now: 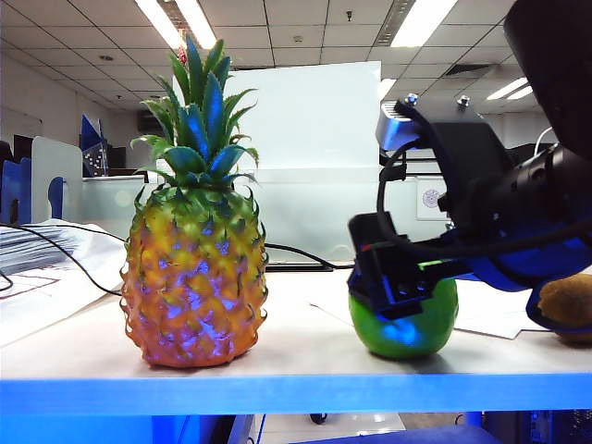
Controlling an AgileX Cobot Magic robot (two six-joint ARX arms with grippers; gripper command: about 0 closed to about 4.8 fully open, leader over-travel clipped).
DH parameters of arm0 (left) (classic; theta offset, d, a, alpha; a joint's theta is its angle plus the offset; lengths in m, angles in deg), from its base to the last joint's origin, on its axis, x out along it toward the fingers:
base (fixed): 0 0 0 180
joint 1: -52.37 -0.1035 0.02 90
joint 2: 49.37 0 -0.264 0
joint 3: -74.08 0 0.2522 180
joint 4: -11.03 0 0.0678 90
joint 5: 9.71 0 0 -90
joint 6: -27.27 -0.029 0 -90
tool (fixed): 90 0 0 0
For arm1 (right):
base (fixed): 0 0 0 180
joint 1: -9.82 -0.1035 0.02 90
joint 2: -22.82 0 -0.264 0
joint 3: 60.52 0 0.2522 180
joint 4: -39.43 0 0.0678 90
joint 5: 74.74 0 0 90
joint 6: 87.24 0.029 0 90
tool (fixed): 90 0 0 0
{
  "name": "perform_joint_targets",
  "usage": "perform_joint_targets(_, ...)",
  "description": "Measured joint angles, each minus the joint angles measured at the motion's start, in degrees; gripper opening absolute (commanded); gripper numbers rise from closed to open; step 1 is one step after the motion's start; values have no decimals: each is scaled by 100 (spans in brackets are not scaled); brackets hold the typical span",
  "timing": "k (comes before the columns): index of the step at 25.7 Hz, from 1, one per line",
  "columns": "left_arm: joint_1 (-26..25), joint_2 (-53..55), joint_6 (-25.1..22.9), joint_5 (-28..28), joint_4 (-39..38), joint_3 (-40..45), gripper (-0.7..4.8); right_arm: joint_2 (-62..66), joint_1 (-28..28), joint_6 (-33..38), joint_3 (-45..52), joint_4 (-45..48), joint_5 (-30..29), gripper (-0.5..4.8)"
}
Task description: Arrange all the fruits from large to small from left to right in a row.
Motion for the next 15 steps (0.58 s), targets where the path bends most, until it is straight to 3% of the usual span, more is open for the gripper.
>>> perform_joint_targets(9, 0, 0, 2, 0, -2, 0, 25, 0, 2, -7, -4, 297, 0, 479)
perform_joint_targets(12, 0, 0, 0, 0, -2, 0, 25, 0, 4, -138, -9, 855, 50, 479)
perform_joint_targets(15, 0, 0, 0, 0, -2, 0, 25, -11, 7, -741, -17, 1956, 330, 479)
